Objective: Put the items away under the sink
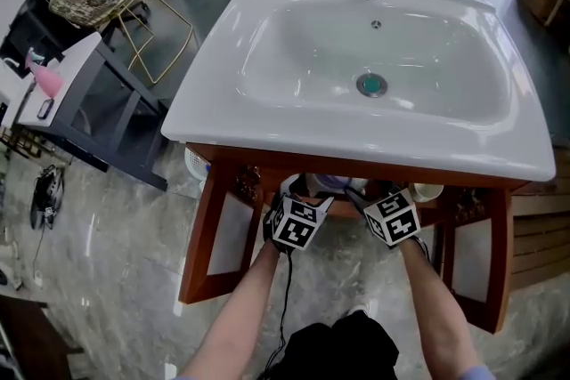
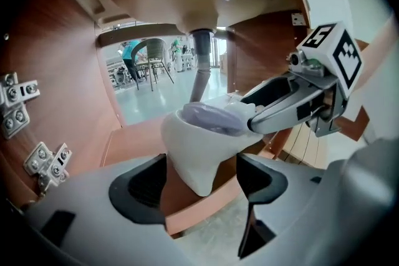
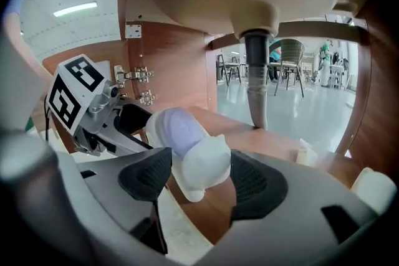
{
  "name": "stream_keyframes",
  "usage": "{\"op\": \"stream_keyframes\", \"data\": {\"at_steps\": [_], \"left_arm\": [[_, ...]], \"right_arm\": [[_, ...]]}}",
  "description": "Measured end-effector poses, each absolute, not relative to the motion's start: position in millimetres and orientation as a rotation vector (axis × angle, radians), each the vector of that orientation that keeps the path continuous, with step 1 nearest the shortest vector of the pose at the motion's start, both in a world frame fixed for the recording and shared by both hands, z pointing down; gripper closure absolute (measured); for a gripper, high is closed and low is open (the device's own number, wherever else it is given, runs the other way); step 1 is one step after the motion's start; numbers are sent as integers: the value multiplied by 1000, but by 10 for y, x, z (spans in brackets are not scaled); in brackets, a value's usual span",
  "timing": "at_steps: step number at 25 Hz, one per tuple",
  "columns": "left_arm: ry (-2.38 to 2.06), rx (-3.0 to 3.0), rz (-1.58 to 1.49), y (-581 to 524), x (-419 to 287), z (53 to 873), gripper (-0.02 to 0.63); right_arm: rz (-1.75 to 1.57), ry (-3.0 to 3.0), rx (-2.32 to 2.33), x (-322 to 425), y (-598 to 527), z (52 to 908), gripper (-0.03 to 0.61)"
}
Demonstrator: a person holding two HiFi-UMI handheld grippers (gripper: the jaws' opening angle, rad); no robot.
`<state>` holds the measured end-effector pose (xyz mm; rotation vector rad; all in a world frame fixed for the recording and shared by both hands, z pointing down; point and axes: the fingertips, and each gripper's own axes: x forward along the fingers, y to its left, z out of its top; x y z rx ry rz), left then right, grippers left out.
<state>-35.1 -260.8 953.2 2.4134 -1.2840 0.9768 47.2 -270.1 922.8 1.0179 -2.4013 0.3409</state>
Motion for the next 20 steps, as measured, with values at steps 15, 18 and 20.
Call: {"op": "stream_keyframes", "data": {"at_steps": [15,18,20], "left_arm": [[-1462,2302,862,-2553,-386,9360,252],[-1480,2266,785,-2427,-413,9229,252],[-1474,2258,755,-2302,-402,9166,252]], "right_arm": [[322,-2462,1029,368,-2405,8832,281],[359,-2474,1062,332,-2287,8725,301],[383,-2473,1069,315,-2181,8669,304]]}}
